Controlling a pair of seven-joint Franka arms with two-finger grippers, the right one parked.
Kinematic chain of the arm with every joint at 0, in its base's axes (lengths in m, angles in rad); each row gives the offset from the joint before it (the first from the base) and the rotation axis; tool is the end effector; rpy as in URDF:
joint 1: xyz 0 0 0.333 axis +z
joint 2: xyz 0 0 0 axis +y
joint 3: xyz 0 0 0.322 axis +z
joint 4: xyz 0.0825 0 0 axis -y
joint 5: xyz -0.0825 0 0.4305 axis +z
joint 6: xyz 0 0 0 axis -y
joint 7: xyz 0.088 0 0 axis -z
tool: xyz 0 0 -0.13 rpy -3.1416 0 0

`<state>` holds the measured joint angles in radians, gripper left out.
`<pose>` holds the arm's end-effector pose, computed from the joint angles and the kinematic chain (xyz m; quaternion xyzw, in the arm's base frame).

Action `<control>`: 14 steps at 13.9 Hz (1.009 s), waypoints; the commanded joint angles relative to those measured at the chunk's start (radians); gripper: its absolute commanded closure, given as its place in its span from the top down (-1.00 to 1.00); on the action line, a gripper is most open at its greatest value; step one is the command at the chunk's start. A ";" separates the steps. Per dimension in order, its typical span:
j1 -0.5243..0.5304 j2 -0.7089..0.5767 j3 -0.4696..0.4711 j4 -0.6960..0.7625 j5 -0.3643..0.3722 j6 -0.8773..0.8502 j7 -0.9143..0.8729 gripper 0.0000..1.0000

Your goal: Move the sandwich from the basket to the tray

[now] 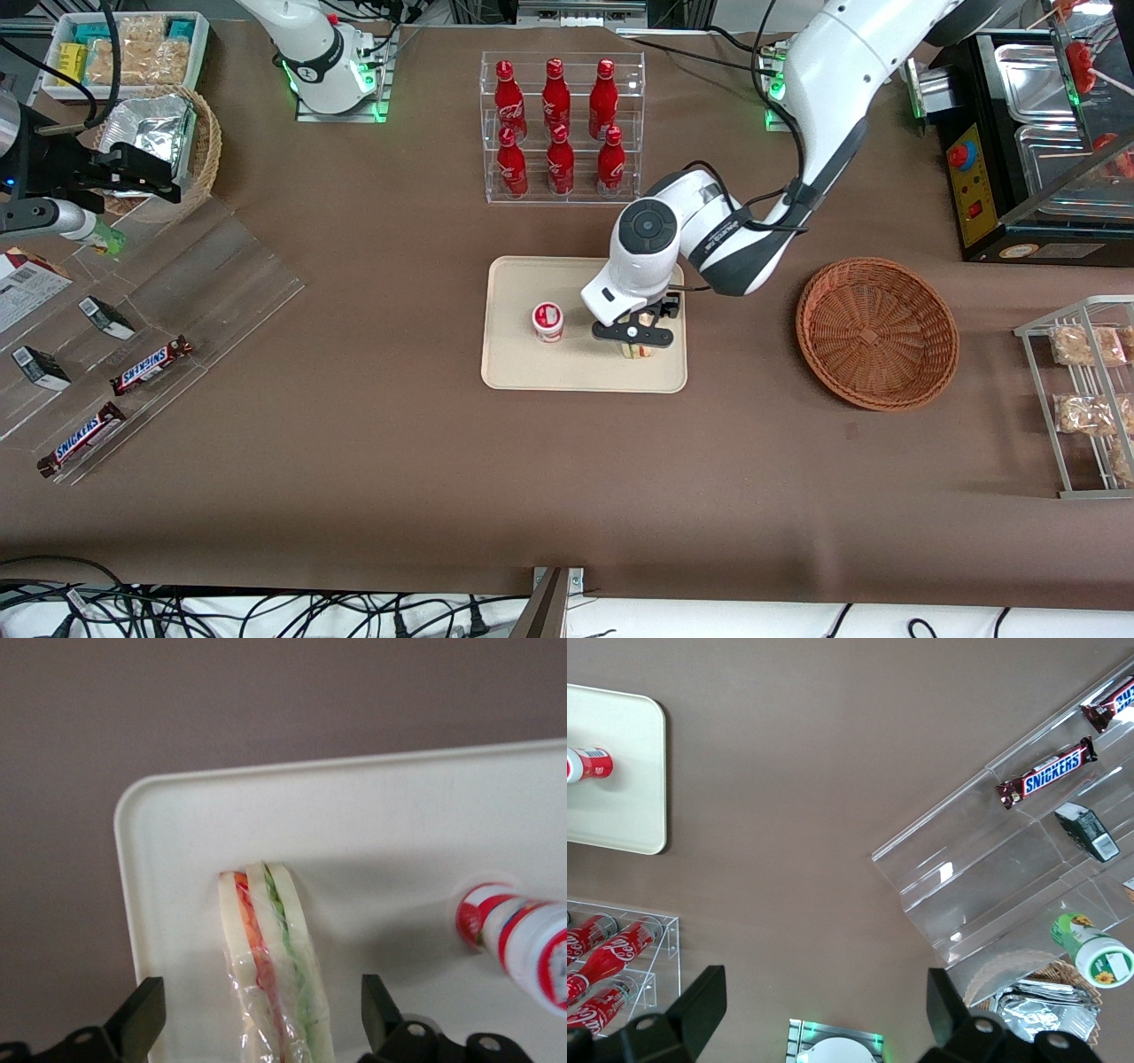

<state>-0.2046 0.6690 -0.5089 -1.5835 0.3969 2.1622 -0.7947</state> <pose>0.5975 -0.4315 0.2383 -0.9996 0.0241 -0.0104 0.0049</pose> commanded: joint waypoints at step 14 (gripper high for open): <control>0.275 -0.396 0.016 0.085 -0.133 -0.366 0.042 1.00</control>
<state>0.0451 0.3210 -0.5040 -1.4869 0.3216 1.8206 -0.8519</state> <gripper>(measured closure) 0.000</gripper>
